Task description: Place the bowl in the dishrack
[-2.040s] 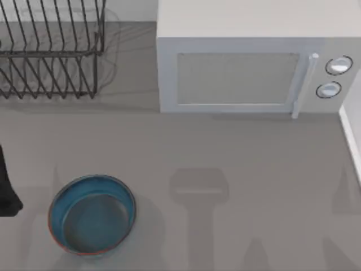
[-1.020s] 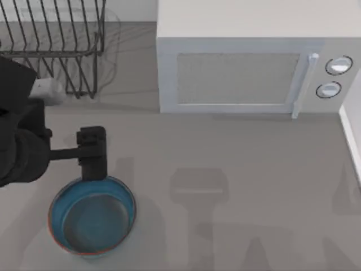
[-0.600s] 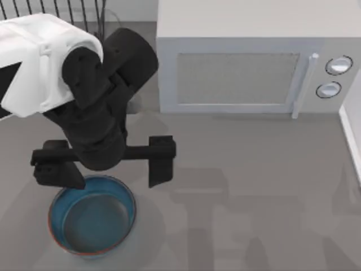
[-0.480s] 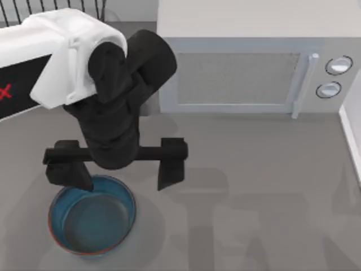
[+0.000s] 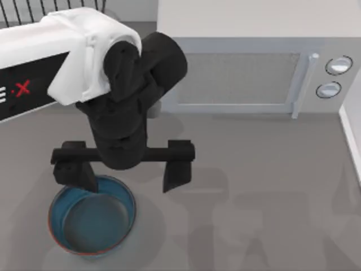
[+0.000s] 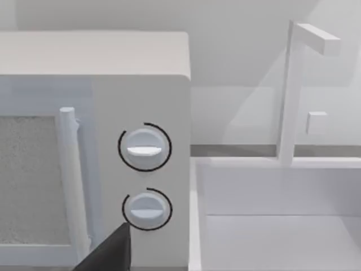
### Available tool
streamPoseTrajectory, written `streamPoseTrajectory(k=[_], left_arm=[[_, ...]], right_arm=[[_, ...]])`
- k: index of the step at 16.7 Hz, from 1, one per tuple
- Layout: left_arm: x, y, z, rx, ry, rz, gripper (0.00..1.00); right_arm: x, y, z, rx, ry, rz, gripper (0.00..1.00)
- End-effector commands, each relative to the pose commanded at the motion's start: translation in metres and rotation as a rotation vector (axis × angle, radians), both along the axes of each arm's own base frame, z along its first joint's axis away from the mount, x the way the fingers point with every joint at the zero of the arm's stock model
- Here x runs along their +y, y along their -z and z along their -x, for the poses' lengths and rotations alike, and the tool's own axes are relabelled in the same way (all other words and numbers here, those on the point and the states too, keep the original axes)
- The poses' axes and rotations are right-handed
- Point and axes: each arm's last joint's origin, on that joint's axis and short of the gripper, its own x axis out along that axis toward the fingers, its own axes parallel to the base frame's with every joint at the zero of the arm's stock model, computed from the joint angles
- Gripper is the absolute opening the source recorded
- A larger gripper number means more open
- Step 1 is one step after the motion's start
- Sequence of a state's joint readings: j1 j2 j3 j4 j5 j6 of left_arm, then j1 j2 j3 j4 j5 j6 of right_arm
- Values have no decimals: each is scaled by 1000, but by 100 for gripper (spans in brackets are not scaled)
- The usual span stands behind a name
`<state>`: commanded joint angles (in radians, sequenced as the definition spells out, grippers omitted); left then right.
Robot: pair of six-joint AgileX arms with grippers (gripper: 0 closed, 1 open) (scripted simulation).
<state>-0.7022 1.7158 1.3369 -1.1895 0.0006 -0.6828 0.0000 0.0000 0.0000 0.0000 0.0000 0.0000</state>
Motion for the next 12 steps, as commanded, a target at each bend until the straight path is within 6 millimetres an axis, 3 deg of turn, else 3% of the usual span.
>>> streamPoseTrajectory(k=[3,9,12], left_arm=[[-2,19,-1,4,3,-4,100],[-3,88,-1,-3,3,2,100],[-1,99,1,1,3,-2,100]], right_arm=[[0,0,0,0,0,0,100],[0,0,0,0,0,0,100],[0,0,0,0,0,0,100]])
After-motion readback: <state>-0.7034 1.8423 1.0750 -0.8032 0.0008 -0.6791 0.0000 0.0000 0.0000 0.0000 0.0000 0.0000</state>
